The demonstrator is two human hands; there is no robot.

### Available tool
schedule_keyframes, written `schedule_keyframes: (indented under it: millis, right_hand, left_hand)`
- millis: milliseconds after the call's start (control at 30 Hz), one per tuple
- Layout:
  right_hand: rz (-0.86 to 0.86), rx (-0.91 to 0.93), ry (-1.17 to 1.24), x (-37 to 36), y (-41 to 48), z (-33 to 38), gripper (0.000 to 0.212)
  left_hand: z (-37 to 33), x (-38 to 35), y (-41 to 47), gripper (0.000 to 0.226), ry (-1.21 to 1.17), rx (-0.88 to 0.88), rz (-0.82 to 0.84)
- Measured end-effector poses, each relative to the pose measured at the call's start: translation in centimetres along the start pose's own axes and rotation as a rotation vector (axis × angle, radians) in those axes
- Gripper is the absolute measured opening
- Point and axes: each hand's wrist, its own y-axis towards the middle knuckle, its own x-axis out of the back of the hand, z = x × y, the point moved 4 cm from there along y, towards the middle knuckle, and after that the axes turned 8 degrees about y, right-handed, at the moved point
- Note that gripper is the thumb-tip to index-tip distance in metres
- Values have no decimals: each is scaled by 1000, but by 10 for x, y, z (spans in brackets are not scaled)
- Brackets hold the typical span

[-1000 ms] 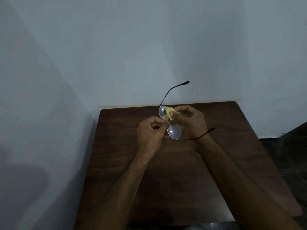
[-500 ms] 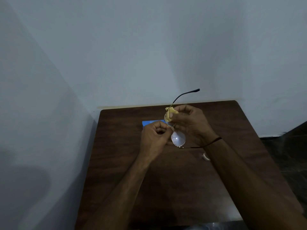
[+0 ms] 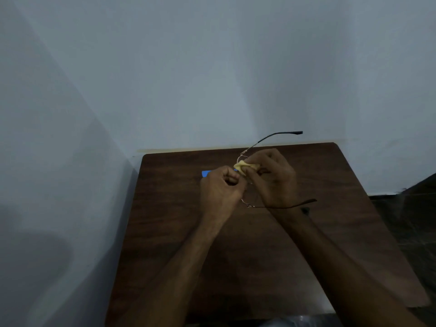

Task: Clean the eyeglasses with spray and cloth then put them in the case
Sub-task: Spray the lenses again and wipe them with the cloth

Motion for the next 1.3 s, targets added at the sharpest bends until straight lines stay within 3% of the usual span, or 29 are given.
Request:
schedule_keyframes:
  millis: [133, 267, 400, 500, 600, 667, 833, 1167, 1300]
  right_hand:
    - [150, 164, -235, -1, -2, 11, 18]
    - [119, 159, -400, 3, -2, 20, 23]
    - [198, 125, -338, -5, -15, 25, 23]
    - [164, 53, -333, 0, -10, 25, 22]
    - [120, 94, -411, 0, -11, 34, 26]
    - [177, 93, -413, -3, -17, 37, 28]
    - [137, 45, -440, 2, -21, 24, 15]
    - [149, 44, -275, 0, -23, 2, 23]
    - [142, -15, -184, 2, -23, -5, 13]
  left_hand:
    - [-1, -2, -4, 13, 114, -72, 32]
    - [-4, -3, -11, 11, 157, -105, 35]
    - [-5, -1, -12, 12, 178, -112, -4]
    - [-4, -1, -17, 15, 172, -106, -9]
    - [-4, -2, -20, 14, 170, -119, -9]
    - [-4, -1, -20, 12, 188, -136, -5]
    - [0, -1, -24, 13, 153, -110, -20]
    - [16, -2, -24, 11, -49, -11, -26]
    - [22, -3, -25, 7, -88, 7, 5]
